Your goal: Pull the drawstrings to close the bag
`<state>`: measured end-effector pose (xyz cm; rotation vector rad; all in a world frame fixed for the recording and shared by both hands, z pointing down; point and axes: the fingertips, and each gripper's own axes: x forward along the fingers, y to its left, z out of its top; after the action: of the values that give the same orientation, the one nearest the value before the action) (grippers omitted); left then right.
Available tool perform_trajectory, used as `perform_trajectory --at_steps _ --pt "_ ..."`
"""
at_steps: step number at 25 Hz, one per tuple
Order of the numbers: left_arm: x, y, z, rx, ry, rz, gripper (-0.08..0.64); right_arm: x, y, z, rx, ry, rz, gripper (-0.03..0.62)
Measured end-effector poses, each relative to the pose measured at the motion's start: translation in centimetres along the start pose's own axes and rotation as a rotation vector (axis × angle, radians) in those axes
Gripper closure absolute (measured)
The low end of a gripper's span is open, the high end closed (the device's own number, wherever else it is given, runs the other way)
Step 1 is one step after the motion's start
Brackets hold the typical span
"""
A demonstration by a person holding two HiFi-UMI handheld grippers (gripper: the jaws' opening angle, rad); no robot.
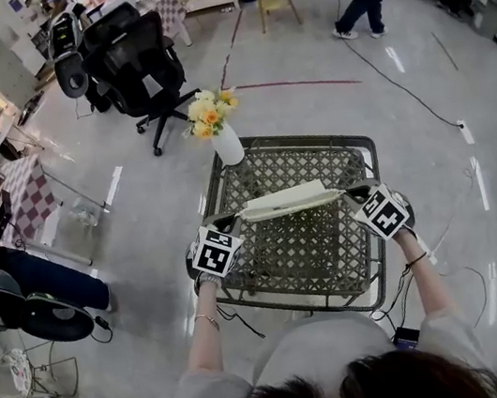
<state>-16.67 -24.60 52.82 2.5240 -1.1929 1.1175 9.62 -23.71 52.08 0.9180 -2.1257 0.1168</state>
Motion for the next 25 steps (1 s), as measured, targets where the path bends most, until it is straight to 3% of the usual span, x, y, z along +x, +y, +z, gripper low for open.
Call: perform_trajectory --at_steps 25 --pt "-5.4 3.1 7.0 -0.043 -0.221 0.113 0.534 -4.8 -3.5 7.0 0.018 -0.258 -0.171 0.569"
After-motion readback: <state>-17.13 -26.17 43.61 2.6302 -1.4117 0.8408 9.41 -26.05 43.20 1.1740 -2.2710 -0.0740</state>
